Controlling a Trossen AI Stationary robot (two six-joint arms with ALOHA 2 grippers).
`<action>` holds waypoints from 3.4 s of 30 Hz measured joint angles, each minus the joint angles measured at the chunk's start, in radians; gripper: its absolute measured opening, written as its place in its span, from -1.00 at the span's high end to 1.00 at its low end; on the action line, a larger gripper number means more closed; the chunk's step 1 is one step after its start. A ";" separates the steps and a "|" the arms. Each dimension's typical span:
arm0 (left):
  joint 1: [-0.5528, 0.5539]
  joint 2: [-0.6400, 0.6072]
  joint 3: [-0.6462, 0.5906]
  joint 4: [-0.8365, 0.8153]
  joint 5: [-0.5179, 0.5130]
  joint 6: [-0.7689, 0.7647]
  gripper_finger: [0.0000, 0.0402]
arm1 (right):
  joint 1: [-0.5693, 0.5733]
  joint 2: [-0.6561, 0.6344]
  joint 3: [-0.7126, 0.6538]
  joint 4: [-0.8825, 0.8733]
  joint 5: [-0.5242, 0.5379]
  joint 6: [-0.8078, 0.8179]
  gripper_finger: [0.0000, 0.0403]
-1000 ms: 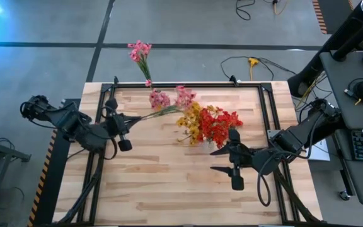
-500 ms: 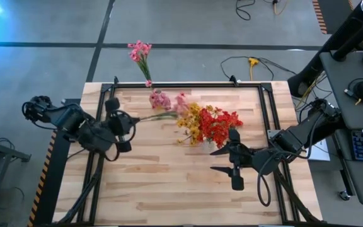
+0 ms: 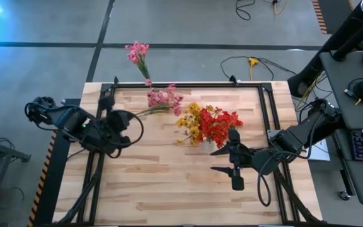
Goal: Sort flowers into vase by color
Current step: Put the pink flowers into the yellow vase
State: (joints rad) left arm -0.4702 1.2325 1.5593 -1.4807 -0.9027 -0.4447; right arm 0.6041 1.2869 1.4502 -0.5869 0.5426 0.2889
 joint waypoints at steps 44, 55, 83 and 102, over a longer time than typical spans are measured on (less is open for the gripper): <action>-0.381 0.023 -0.223 0.088 -0.669 -0.455 1.00 | 0.005 0.086 -0.002 0.085 0.022 -0.110 -0.02; -0.489 0.138 -0.367 0.334 -0.659 -0.435 1.00 | 0.005 0.177 -0.002 0.210 0.034 -0.211 -0.02; -0.487 0.584 0.602 0.609 -0.101 0.690 1.00 | 0.276 0.069 0.001 -0.001 -0.071 -0.083 -0.02; -0.171 0.363 0.234 0.774 0.119 0.650 1.00 | 0.376 0.071 -0.055 -0.168 -0.072 0.112 -0.02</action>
State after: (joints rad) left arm -0.6409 1.5954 1.7930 -0.7064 -0.7836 0.2056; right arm 0.9805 1.3575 1.3952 -0.7553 0.4711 0.4008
